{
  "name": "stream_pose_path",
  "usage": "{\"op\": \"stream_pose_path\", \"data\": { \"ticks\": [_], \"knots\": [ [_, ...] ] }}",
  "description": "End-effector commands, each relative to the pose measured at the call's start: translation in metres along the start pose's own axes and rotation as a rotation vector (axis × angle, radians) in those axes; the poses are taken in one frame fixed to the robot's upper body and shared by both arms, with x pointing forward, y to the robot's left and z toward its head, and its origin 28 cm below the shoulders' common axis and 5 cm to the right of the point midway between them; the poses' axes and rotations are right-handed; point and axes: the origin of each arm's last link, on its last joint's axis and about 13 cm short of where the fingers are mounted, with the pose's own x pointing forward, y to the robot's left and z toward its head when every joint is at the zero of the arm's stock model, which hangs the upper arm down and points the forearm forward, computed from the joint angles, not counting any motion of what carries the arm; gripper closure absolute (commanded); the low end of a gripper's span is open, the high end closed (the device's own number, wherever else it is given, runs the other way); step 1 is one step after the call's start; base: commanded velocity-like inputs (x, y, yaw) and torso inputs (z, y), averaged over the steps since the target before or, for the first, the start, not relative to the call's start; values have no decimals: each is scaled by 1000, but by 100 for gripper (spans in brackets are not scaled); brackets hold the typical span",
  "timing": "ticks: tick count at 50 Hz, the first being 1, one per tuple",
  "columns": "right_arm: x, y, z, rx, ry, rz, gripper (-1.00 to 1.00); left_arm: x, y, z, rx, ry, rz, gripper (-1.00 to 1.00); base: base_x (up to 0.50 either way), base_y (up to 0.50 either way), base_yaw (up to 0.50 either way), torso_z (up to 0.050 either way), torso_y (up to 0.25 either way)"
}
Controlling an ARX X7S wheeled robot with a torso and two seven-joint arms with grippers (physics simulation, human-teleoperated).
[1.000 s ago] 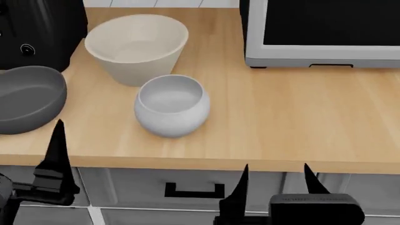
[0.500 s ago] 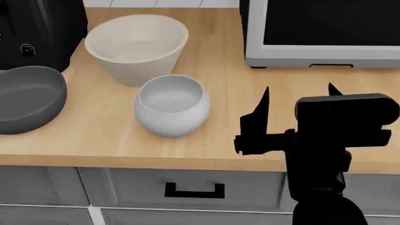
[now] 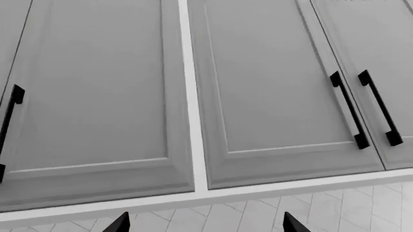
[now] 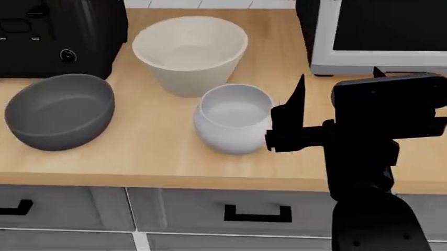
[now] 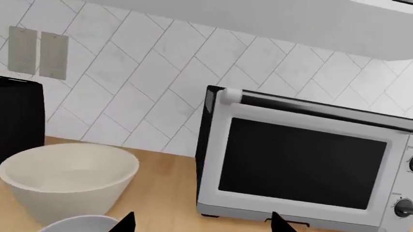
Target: Stack the bowls from largest to smallest.
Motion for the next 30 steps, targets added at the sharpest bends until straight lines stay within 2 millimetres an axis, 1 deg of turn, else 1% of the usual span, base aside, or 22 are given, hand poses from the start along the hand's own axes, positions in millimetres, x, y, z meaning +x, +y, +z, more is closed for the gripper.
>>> {"op": "stream_pose_path", "data": {
  "ticks": [1, 21, 29, 30],
  "knots": [
    [0, 1, 2, -17, -1, 11, -100, 0, 1, 5, 5, -12, 0, -100, 0, 500, 0, 0, 0],
    [-1, 2, -3, -18, 4, 19, -100, 1, 0, 5, 8, -13, -5, -100, 0, 500, 0, 0, 0],
    [-2, 1, -1, -14, -7, 10, -100, 1, 0, 7, 9, -15, -4, -100, 0, 500, 0, 0, 0],
    [-2, 0, 0, -8, -15, 4, -100, 0, 0, 7, 11, -16, -5, -100, 0, 0, 0, 0, 0]
  ]
}}
